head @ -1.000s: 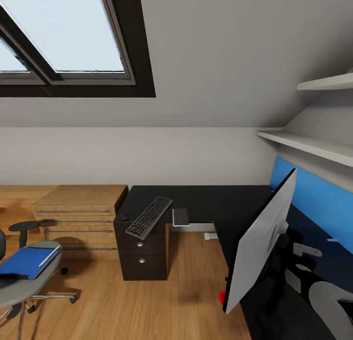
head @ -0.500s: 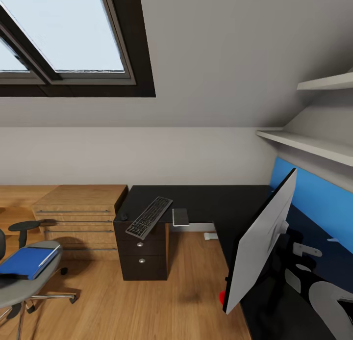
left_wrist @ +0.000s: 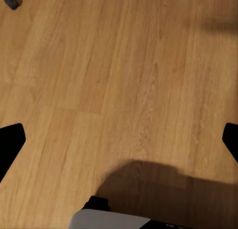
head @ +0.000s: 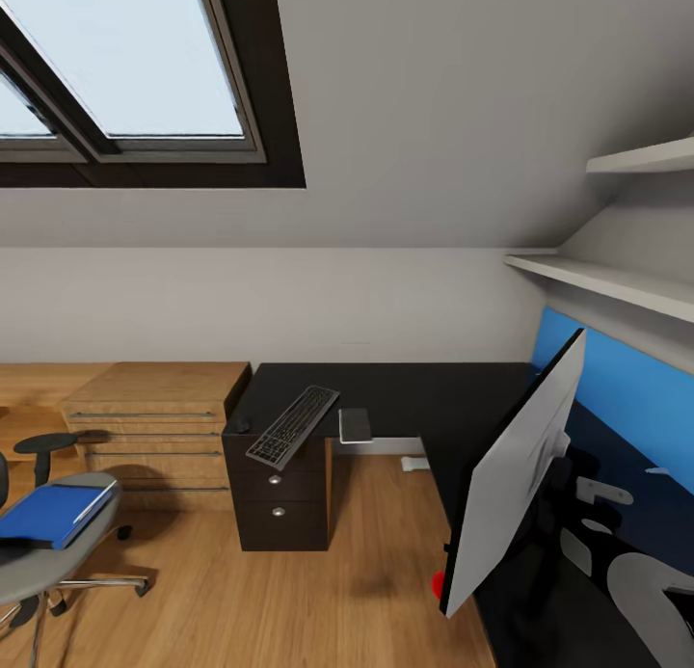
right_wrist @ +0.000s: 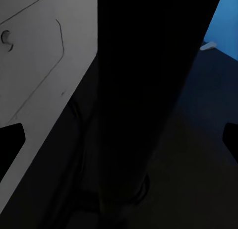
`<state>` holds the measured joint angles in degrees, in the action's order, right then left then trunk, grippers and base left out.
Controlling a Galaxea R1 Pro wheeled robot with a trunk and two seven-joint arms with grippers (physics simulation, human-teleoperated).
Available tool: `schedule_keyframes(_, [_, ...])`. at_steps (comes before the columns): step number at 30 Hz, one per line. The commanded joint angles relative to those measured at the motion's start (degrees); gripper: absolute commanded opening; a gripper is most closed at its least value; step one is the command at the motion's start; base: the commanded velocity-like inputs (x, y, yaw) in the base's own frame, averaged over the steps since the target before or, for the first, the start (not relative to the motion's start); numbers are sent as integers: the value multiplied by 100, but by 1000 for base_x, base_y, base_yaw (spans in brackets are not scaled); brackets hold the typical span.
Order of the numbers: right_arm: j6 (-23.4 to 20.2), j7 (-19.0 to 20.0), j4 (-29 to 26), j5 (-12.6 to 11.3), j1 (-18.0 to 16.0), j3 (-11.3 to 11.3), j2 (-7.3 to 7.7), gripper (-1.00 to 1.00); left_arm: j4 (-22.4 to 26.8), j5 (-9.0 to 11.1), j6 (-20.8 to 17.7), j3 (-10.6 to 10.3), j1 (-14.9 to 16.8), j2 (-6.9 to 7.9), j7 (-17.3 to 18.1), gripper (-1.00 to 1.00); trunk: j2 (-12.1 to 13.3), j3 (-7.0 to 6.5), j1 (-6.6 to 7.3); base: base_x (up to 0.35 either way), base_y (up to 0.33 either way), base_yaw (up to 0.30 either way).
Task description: In the bedroom, organize the workspace by keeping the computer under the desk, ensuring the monitor is on the desk, placing the keyboard on the desk next to the monitor, placing the mouse on the desk next to the keyboard, moving the folder from the swivel chair onto the desk next to the mouse, stacking the notebook on top of the folder with the pen on top of the notebook, and positioning the swivel chair next to the desk.
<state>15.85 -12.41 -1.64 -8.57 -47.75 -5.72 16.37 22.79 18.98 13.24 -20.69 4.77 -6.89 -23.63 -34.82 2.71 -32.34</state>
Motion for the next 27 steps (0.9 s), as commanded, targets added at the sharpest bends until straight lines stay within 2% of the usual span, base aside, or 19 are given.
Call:
schedule_keyframes(1, [32, 13, 4, -14, -6, -43, -1, 100, -2, 53, 26, -49, 7, 4, -37, 100, -52, 30, -25, 0, 0, 0])
schedule_keyframes(21, [27, 11, 2, -14, -6, -43, 7, 100, -2, 53, 21, -49, 7, 4, -37, 100, -854, 389, -464, 0, 0, 0])
schedule_keyframes(27, [32, 12, -1, -14, -6, -43, 7, 100, -2, 53, 21, -49, 7, 4, -37, 100, -854, 373, -464, 0, 0, -84])
